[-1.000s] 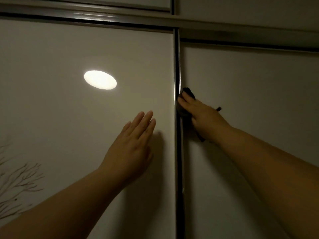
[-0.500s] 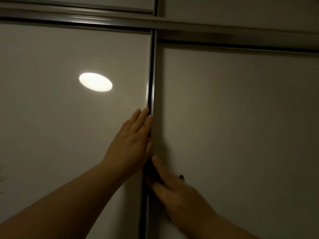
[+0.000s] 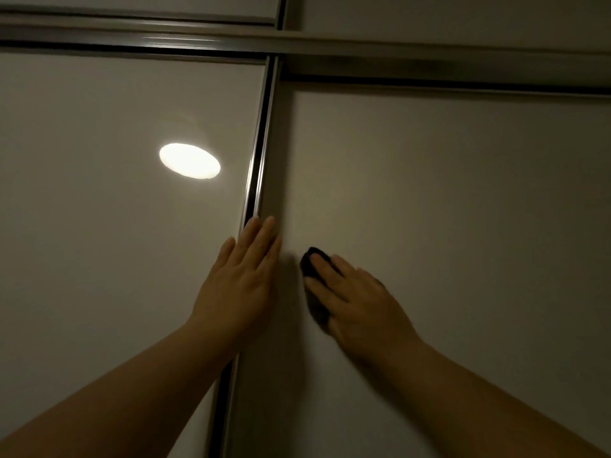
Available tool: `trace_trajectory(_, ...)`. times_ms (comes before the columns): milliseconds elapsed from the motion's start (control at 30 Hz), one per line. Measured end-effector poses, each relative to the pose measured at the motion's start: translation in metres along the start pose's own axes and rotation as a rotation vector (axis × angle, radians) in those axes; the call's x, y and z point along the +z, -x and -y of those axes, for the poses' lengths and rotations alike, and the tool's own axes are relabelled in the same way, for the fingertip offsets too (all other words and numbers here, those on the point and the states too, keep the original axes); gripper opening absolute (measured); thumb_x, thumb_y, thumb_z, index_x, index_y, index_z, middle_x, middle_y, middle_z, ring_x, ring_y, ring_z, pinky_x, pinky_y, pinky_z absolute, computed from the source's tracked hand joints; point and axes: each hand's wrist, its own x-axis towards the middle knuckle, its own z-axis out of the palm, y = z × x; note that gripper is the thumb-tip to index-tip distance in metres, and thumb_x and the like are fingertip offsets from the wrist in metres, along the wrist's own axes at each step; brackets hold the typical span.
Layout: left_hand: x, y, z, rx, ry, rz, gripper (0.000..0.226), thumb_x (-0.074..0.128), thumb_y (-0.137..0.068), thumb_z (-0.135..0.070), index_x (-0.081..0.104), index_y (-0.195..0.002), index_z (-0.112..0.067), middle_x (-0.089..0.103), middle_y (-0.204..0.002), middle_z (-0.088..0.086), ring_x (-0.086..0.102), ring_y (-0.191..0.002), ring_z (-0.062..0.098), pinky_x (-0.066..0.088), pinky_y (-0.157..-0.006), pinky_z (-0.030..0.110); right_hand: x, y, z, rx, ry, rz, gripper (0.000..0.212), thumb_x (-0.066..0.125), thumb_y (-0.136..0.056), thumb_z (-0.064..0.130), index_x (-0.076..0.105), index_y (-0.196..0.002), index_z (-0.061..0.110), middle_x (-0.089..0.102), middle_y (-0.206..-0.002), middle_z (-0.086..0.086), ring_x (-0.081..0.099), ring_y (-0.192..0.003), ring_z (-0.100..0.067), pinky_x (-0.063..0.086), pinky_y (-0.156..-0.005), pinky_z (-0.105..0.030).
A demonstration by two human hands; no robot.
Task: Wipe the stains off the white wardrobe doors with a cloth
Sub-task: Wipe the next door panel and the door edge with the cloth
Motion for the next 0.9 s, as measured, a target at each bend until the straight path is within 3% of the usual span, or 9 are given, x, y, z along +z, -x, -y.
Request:
trace_trajectory(233, -0.002, 0.000, 0.000, 0.014, -0.056, -0.008, 0.058, 0.032, -0.083, -0.023, 0.040, -0.137, -0.004, 0.027, -0.148, 0.016, 0.011, -0.139, 0.029, 0.013, -0.107, 0.044, -0.029, -0.006, -0.084, 0.234, -0.005, -0.099, 0.049, 0.039, -0.083, 0.024, 0.056, -0.127, 0.009, 0.040, -0.144, -0.013, 0.044, -0.119, -0.037, 0.046, -0.093, -0.048)
trace_trajectory(367, -0.003, 0.002, 0.001, 0.017, -0.058, -0.008, 0.058, 0.032, -0.083, -0.023, 0.040, -0.137, -0.005, 0.027, -0.148, 0.014, 0.013, -0.139, 0.028, 0.013, -0.108, 0.043, -0.022, -0.042, -0.072, 0.356, -0.071, -0.159, 0.044, 0.050, -0.081, 0.021, 0.058, -0.123, 0.014, 0.038, -0.143, -0.016, 0.039, -0.120, -0.039, 0.042, -0.095, -0.053)
trace_trajectory(533, -0.003, 0.003, 0.002, 0.008, -0.076, -0.003, 0.059, 0.031, -0.083, -0.024, 0.032, -0.140, -0.007, 0.024, -0.150, 0.012, 0.011, -0.139, 0.026, 0.013, -0.108, 0.044, -0.011, -0.031, -0.021, 0.154, -0.129, -0.114, 0.041, 0.049, -0.079, 0.030, 0.058, -0.117, 0.021, 0.042, -0.135, -0.012, 0.045, -0.106, -0.032, 0.047, -0.086, -0.044)
trace_trajectory(633, -0.003, 0.002, 0.002, 0.011, -0.044, -0.007, 0.059, 0.030, -0.084, -0.025, 0.034, -0.140, -0.007, 0.024, -0.150, 0.012, 0.010, -0.139, 0.025, 0.013, -0.109, 0.044, -0.015, -0.005, -0.033, 0.107, -0.123, -0.099, 0.038, 0.052, -0.076, 0.029, 0.063, -0.112, 0.021, 0.049, -0.127, -0.013, 0.048, -0.101, -0.032, 0.045, -0.084, -0.043)
trace_trajectory(733, -0.001, 0.002, 0.003, 0.039, -0.028, -0.040, 0.058, 0.033, -0.082, -0.023, 0.043, -0.136, -0.004, 0.031, -0.147, 0.016, 0.017, -0.137, 0.029, 0.015, -0.108, 0.044, -0.021, 0.000, -0.074, 0.285, -0.065, -0.207, 0.035, 0.055, -0.077, 0.026, 0.065, -0.109, 0.016, 0.048, -0.127, -0.018, 0.047, -0.105, -0.037, 0.045, -0.088, -0.047)
trace_trajectory(833, 0.001, 0.001, 0.003, 0.044, -0.005, -0.056, 0.057, 0.033, -0.081, -0.023, 0.046, -0.134, -0.004, 0.033, -0.145, 0.017, 0.019, -0.136, 0.031, 0.016, -0.107, 0.045, -0.026, -0.017, -0.105, 0.558, -0.070, -0.303, 0.030, 0.059, -0.084, 0.020, 0.062, -0.111, 0.011, 0.032, -0.141, -0.018, 0.035, -0.122, -0.040, 0.037, -0.101, -0.050)
trace_trajectory(900, 0.000, 0.001, 0.003, 0.050, -0.004, -0.056, 0.057, 0.033, -0.081, -0.023, 0.047, -0.133, -0.004, 0.033, -0.145, 0.017, 0.019, -0.136, 0.032, 0.014, -0.107, 0.044, -0.024, -0.034, -0.105, 0.637, -0.047, -0.328, 0.030, 0.057, -0.086, 0.020, 0.060, -0.113, 0.010, 0.024, -0.148, -0.016, 0.029, -0.128, -0.038, 0.032, -0.105, -0.046)
